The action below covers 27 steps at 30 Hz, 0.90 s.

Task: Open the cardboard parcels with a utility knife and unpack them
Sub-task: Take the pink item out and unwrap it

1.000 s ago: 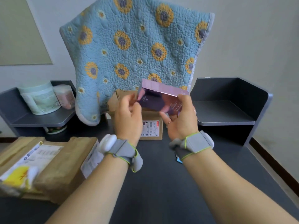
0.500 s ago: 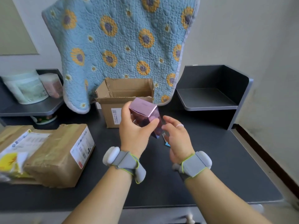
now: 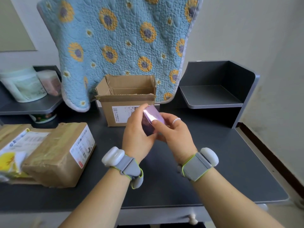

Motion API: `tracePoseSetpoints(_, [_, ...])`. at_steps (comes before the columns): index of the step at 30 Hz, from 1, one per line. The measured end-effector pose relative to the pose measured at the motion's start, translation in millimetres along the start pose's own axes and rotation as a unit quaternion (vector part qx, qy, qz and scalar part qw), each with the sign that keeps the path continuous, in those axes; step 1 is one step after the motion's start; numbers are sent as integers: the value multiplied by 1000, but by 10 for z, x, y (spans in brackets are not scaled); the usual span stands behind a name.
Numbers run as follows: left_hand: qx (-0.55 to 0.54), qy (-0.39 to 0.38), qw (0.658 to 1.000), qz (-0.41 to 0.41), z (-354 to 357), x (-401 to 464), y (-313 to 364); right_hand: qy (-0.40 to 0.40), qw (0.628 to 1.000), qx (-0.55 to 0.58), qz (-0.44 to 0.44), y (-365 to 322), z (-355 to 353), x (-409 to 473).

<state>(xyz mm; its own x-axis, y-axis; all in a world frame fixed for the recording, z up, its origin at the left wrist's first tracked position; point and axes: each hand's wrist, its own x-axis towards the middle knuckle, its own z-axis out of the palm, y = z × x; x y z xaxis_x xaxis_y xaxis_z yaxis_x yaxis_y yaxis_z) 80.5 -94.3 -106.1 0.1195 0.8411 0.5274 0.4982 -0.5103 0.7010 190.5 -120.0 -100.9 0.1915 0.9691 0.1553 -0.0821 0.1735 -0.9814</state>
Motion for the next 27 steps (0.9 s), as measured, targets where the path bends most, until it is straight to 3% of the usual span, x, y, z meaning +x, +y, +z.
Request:
tracePoseSetpoints(7, [22,-35,999,5,-49,-15,-74,-10,999,-9,47,9,-97,52])
tracePoseSetpoints(19, [160,-124,974,101,-72,-9,-134,-100,972,-188,101,-147,-219,145])
tracePoseSetpoints(27, [213,-141,956,143,-61,-11,-156,-70,946,-308,78,-44,-123,139])
